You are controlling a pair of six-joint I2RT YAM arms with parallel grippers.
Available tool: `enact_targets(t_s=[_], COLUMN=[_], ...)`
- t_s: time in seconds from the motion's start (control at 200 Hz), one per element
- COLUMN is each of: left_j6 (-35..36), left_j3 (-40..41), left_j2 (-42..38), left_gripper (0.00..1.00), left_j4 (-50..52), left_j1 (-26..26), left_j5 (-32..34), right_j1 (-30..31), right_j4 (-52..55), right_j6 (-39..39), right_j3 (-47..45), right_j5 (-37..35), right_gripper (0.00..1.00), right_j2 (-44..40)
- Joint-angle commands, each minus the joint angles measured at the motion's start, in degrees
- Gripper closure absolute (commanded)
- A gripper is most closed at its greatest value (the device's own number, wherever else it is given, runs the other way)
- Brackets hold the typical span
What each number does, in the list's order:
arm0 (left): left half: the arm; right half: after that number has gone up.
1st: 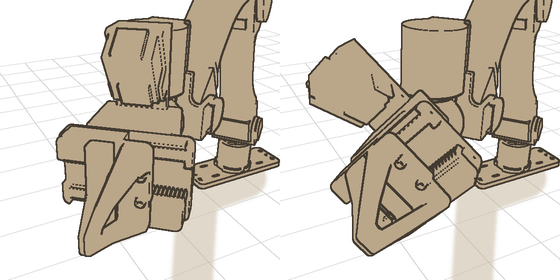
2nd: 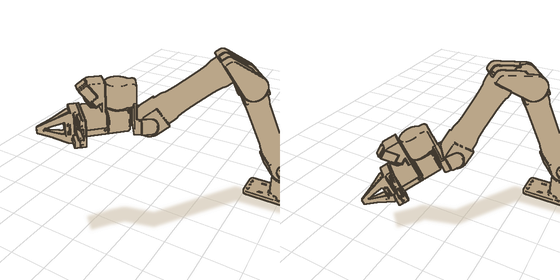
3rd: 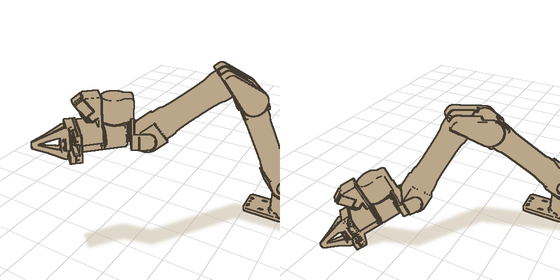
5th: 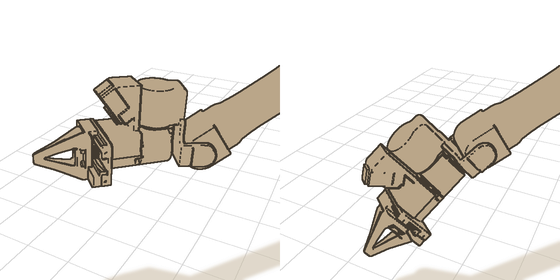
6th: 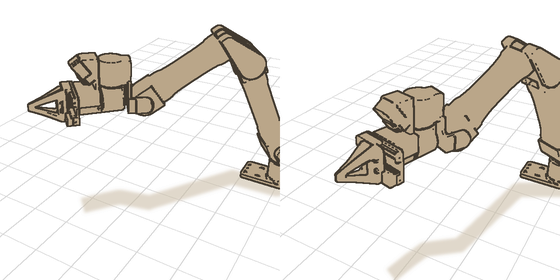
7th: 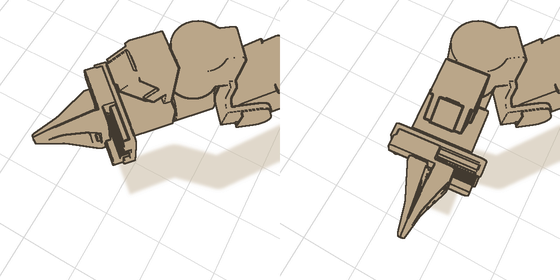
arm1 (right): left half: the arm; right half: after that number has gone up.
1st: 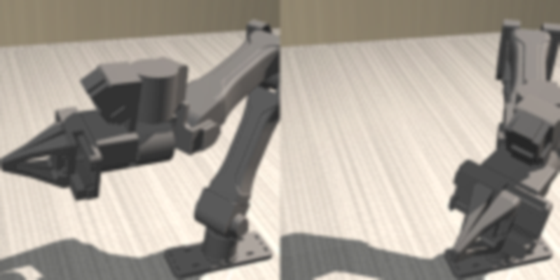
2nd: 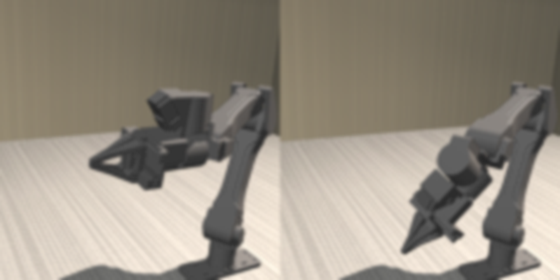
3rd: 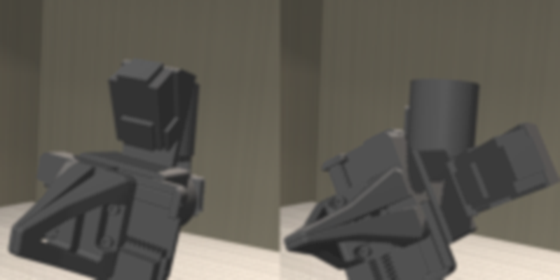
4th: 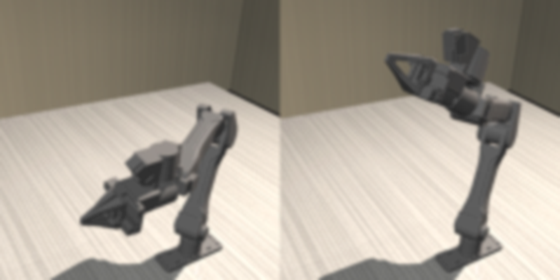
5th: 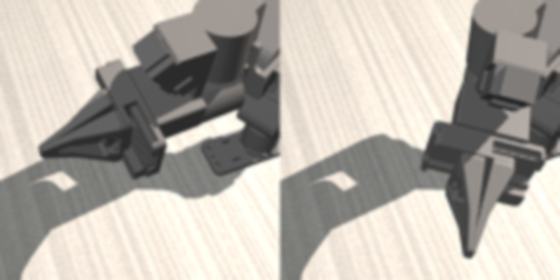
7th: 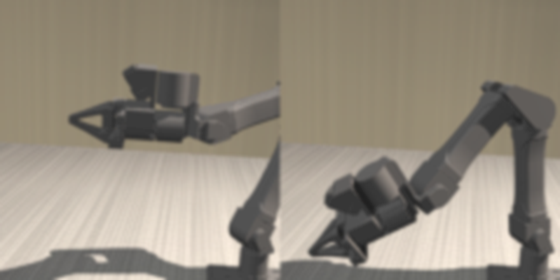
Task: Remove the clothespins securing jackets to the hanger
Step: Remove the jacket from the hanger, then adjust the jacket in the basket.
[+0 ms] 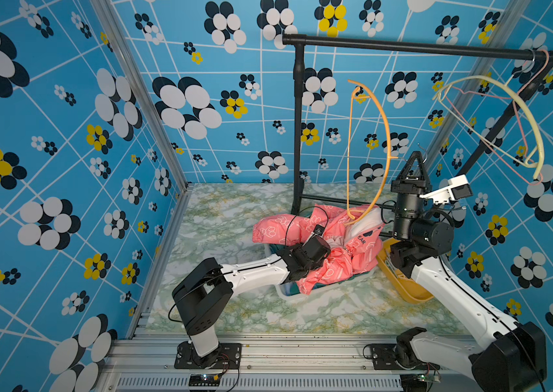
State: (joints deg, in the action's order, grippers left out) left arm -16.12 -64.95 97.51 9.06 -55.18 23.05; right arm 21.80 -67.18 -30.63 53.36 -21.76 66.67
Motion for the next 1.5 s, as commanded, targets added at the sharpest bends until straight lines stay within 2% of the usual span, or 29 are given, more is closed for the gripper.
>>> enact_targets(t_s=[0.0, 0.03, 0.08, 0.175, 0.23, 0.395, 0.545, 0.665, 0.919, 1.089, 1.139, 1.194, 1.304, 1.374, 1.419, 1.494], left_j6=[2.37, 2.84, 3.04, 1.95, 0.4, -7.03, -9.14, -9.87, -10.5, -9.8, -8.74, -8.28, -7.48, -6.6, -6.14, -5.72], left_j3=[0.99, 0.8, 0.79, 0.8, 0.96, 2.05, 2.39, 2.18, 2.7, 2.18, 1.58, 0.98, 0.68, 0.81, 0.79, 1.13], left_j2=[-5.96, -7.57, -10.26, -14.89, -16.77, -17.24, -15.22, -12.84, -8.19, -4.32, -3.45, -2.64, -1.95, -2.19, -2.41, -3.26], left_gripper=[0.34, 0.3, 0.15, 0.0, 0.0, 0.01, 0.0, 0.0, 0.0, 0.0, 0.05, 0.17, 0.61, 0.8, 1.0, 1.0], left_j4=[6.09, 6.43, 6.58, 7.51, 8.84, 13.77, 12.35, 9.55, -0.68, -6.71, -7.57, -8.03, -9.06, -9.63, -9.76, -9.94], left_j1=[1.19, 1.28, 1.51, 3.69, 6.49, 19.5, 26.0, 29.15, 32.03, 33.2, 33.21, 33.2, 33.21, 33.13, 33.07, 33.1], left_j5=[0.79, 0.77, 1.09, 0.89, 0.29, -3.65, -8.58, -15.76, -31.53, -36.58, -37.77, -38.75, -39.92, -40.83, -41.24, -41.14], right_j1=[0.08, 0.02, 0.06, 0.08, 0.08, 0.07, 0.08, 0.08, 0.08, 0.08, 0.06, 0.08, 0.07, 0.03, 0.05, 0.04], right_j4=[7.39, 9.52, 12.27, 16.75, 19.69, 25.48, 32.32, 35.96, 41.43, 43.82, 44.35, 44.8, 45.42, 45.88, 46.16, 46.46], right_j6=[4.88, 6.13, 8.15, 10.9, 11.97, 15.67, 19.17, 21.1, 23.31, 24.19, 24.27, 24.43, 24.7, 24.82, 24.91, 24.99], right_j3=[4.36, 4.83, 5.22, 4.83, 4.41, 1.95, 0.89, -0.75, -3.43, -4.01, -4.19, -4.4, -4.8, -4.94, -4.98, -5.05], right_j5=[4.58, 5.87, 8.19, 10.54, 10.69, 11.49, 9.1, 7.06, 3.7, 2.2, 1.64, 1.01, -0.1, -0.36, -0.67, -1.09], right_gripper=[1.0, 1.0, 1.0, 1.0, 1.0, 1.0, 1.0, 1.0, 1.0, 1.0, 1.0, 1.0, 1.0, 1.0, 1.0, 1.0], right_j2=[-4.59, -5.39, -6.63, -9.37, -11.18, -16.34, -20.74, -24.6, -30.31, -32.25, -32.71, -33.18, -33.83, -34.06, -34.18, -34.25])
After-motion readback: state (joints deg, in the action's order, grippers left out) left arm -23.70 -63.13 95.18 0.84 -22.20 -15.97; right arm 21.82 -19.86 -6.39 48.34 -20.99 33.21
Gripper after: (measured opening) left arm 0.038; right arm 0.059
